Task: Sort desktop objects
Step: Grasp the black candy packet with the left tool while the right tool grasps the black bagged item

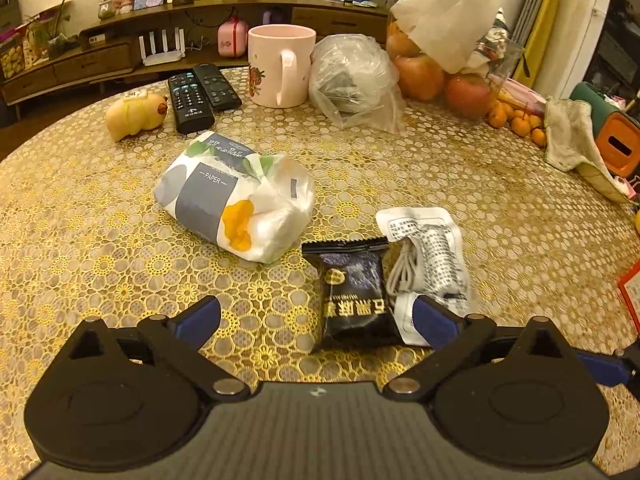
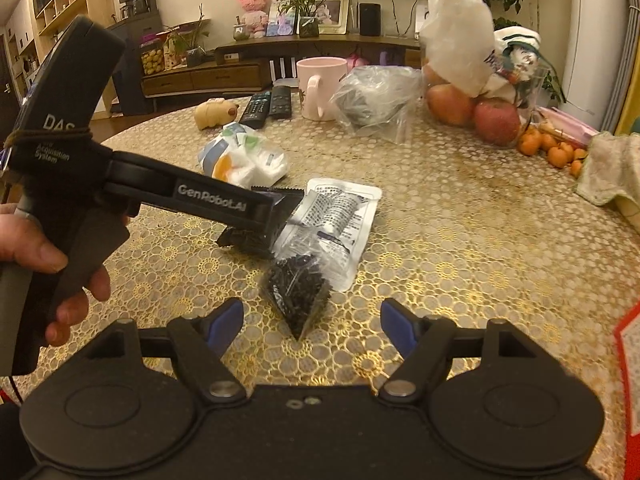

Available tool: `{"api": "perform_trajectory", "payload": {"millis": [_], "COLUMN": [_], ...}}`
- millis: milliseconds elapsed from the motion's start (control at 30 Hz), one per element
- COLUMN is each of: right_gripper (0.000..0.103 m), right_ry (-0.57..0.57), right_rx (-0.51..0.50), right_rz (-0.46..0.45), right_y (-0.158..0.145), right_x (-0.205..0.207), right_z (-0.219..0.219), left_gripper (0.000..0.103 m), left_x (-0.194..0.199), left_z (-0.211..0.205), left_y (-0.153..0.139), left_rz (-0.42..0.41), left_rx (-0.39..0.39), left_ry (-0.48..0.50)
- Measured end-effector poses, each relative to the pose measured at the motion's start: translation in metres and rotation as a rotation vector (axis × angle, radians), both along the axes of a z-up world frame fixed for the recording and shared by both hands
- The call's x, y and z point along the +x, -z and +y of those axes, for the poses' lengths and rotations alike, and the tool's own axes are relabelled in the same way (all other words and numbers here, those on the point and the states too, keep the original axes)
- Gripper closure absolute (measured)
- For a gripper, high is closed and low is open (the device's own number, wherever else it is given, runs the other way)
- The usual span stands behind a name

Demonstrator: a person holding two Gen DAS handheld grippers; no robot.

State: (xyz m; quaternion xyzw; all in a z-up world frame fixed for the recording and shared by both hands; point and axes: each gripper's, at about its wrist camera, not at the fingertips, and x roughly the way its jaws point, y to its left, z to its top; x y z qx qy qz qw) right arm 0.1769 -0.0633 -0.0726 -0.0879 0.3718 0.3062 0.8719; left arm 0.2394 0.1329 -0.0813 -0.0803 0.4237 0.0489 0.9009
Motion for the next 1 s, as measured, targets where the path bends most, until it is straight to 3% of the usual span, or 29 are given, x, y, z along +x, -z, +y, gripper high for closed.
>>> {"api": "perform_trajectory", "payload": {"millis": [333,433,600,733,867,1000], "right_gripper": [0.03,0.03,0.032,0.054,0.059,0.07], "right_ry": [-0.026,-0.03,-0.039,-0.027,-0.022,-0.024], "right_rx": [-0.013,-0.017,-0.028,-0.047,-0.04,-0.043], "right_rz": [0.009,0.01,0.004,0.006,0.016,0.014], "right_y": [0.013,0.015,0.018,0.02,0.019,0.017], "right_x": [0.012,0.015,0.015,0.016,0.016,0.013], "right_z": [0.017,0.021,0.026,0.027,0.023,0.021], "left_gripper": [0.002,0.008,0.031,0.045,0.066,0.068], "left_x": [0.01,0.01,0.011,0.009,0.008,0.005], "left_z": [0.0,-0.003,-0.006,-0.011,-0.014,-0.017], "left_y": [0.009,0.009,0.01,0.01,0.009,0.007], "left_rz": [-0.022,-0.032,-0.032,-0.034,-0.037,-0.038], "left_rx": [0.014,0.03,0.031,0.038,0.035,0.05], "left_ry": [-0.005,0.008,0.033,0.049,0.066,0.066]}}
